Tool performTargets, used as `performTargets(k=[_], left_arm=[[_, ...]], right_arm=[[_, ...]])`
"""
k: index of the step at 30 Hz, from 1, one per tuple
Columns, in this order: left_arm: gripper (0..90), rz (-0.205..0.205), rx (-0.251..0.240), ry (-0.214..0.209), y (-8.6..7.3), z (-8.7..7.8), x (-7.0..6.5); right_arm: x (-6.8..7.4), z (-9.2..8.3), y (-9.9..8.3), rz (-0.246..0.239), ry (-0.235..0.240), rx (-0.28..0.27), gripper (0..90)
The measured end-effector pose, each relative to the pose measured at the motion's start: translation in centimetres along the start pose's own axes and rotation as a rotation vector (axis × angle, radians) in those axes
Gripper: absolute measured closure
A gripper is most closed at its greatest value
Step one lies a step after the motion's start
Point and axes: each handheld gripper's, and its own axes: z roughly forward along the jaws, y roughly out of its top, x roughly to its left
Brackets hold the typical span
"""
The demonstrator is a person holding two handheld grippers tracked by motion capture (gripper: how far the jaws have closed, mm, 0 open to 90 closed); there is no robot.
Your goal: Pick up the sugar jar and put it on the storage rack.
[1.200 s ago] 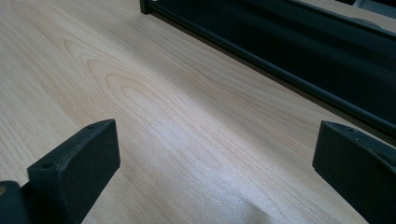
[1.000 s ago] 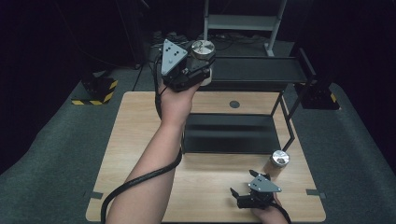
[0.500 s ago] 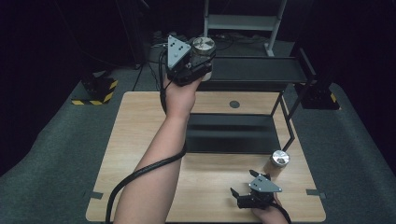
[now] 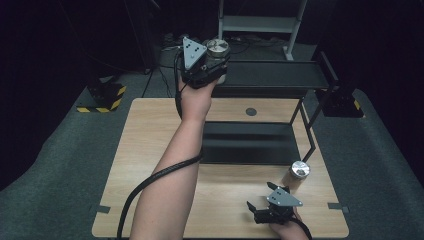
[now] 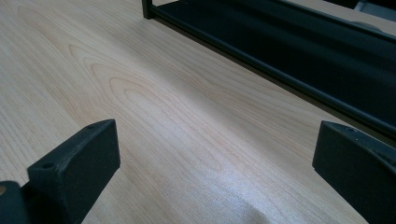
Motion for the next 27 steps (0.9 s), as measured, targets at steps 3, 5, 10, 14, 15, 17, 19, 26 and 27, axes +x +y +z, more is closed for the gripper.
performTargets(k=[3, 5, 10, 14, 15, 17, 19, 26, 27], left_arm=[[34.3, -0.002, 0.002, 0.003, 0.01, 0.09, 0.06], [34.3, -0.002, 0.007, 0.005, 0.03, 0.21, 0.09], [34.3, -0.009, 0.006, 0.012, -0.22, 0.28, 0.06], [34.3, -0.01, 0.009, 0.011, -0.32, 0.33, 0.11], [34.2, -0.012, 0.011, 0.011, -0.35, 0.35, 0.09], [34.2, -0.013, 0.016, 0.013, -0.41, 0.37, 0.11], [34.2, -0.025, 0.01, 0.016, -0.62, 0.33, 0.16], [33.5, -0.035, 0.015, 0.008, -0.58, 0.19, 0.53], [33.5, -0.034, 0.018, 0.006, -0.52, 0.19, 0.59]], right_arm=[[-0.03, 0.0, -0.02, 0.002, 0.001, -0.001, 0.0], [-0.02, -0.02, -0.04, 0.003, 0.001, -0.002, 0.0], [-0.02, -0.02, -0.05, 0.002, 0.001, -0.003, 0.0], [-0.04, -0.02, -0.05, 0.002, 0.002, -0.003, 0.0], [-0.06, -0.02, -0.05, 0.004, 0.002, -0.003, 0.0], [-0.06, -0.03, -0.06, 0.004, 0.002, -0.003, 0.0], [-0.07, -0.03, -0.06, 0.004, 0.003, -0.003, 0.0], [-0.2, 0.0, -0.03, 0.008, 0.008, -0.002, 0.0], [-0.17, -0.01, -0.04, 0.007, 0.007, -0.002, 0.0]])
